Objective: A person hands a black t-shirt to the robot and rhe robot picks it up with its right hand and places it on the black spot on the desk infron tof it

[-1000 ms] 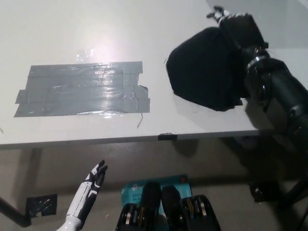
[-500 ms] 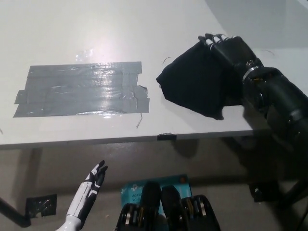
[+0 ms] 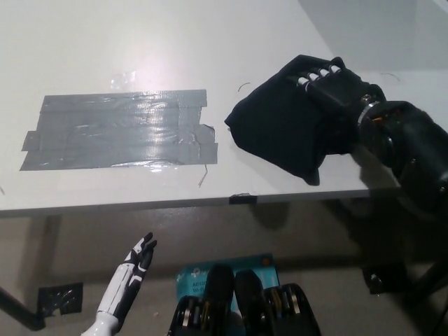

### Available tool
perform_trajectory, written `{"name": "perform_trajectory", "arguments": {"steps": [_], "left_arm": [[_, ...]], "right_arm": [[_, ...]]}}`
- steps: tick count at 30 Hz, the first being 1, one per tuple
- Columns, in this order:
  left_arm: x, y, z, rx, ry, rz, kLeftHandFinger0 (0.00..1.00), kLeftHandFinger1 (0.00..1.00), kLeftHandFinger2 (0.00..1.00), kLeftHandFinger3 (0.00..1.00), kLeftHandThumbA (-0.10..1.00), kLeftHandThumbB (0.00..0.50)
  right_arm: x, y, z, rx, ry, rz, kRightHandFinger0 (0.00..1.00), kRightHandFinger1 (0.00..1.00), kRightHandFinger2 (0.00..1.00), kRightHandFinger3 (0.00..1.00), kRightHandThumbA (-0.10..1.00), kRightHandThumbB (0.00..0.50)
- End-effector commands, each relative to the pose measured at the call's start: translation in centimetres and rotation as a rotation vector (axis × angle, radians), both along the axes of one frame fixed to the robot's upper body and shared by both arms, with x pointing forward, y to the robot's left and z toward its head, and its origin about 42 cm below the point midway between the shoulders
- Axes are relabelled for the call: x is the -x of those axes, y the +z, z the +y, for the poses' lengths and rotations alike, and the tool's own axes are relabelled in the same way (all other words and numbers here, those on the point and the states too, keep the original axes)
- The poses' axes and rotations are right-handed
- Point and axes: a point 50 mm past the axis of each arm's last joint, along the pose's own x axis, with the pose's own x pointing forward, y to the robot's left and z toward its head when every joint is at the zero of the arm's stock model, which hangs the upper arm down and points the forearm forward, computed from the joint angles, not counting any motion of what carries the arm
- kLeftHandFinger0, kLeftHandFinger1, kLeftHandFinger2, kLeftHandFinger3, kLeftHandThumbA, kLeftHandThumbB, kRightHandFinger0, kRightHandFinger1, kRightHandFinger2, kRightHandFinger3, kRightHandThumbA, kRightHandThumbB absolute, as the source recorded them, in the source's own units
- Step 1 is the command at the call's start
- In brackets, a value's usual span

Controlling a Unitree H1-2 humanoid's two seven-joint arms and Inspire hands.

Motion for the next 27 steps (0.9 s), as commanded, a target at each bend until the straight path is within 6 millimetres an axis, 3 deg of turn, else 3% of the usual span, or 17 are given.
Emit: {"name": "perform_trajectory", "arguments": {"steps": [1, 7, 8, 10, 17, 23, 27], "left_arm": [[-2.4, 3.0, 0.9, -0.048, -0.033, -0.098, 1.0, 1.0, 1.0, 1.0, 1.0, 0.485], [-2.7, 3.1, 1.0, -0.044, -0.032, -0.102, 1.0, 1.0, 1.0, 1.0, 1.0, 0.482], [-2.7, 3.1, 1.1, -0.047, -0.032, -0.104, 1.0, 1.0, 1.0, 1.0, 1.0, 0.482], [-3.1, 3.2, 1.1, -0.046, -0.038, -0.11, 1.0, 1.0, 1.0, 1.0, 1.0, 0.479], [-3.3, 3.4, 1.1, -0.04, -0.04, -0.098, 1.0, 1.0, 1.0, 1.0, 1.0, 0.5], [-2.5, 2.7, 0.9, -0.051, -0.048, -0.09, 1.0, 1.0, 1.0, 1.0, 1.0, 0.497], [-2.2, 2.3, 1.0, -0.05, -0.039, -0.077, 1.0, 1.0, 1.0, 1.0, 1.0, 0.5]], "right_arm": [[7.3, 17.4, -2.8, 0.029, 0.022, 0.32, 1.0, 1.0, 1.0, 1.0, 0.62, 0.5], [8.3, 16.8, -4.2, -0.026, 0.024, 0.337, 1.0, 1.0, 1.0, 1.0, 0.86, 0.5], [8.5, 16.7, -4.8, -0.054, 0.023, 0.336, 1.0, 1.0, 1.0, 1.0, 1.0, 0.5], [9.3, 17.0, -6.6, -0.113, 0.014, 0.299, 1.0, 1.0, 1.0, 1.0, 1.0, 0.5], [10.2, 17.2, -9.8, -0.256, 0.002, 0.313, 1.0, 1.0, 1.0, 1.0, 1.0, 0.5], [11.8, 16.8, -11.5, -0.303, -0.004, 0.335, 1.0, 1.0, 1.0, 1.0, 1.0, 0.487], [13.1, 17.6, -12.2, -0.338, 0.004, 0.313, 1.0, 1.0, 1.0, 1.0, 1.0, 0.473]]}}
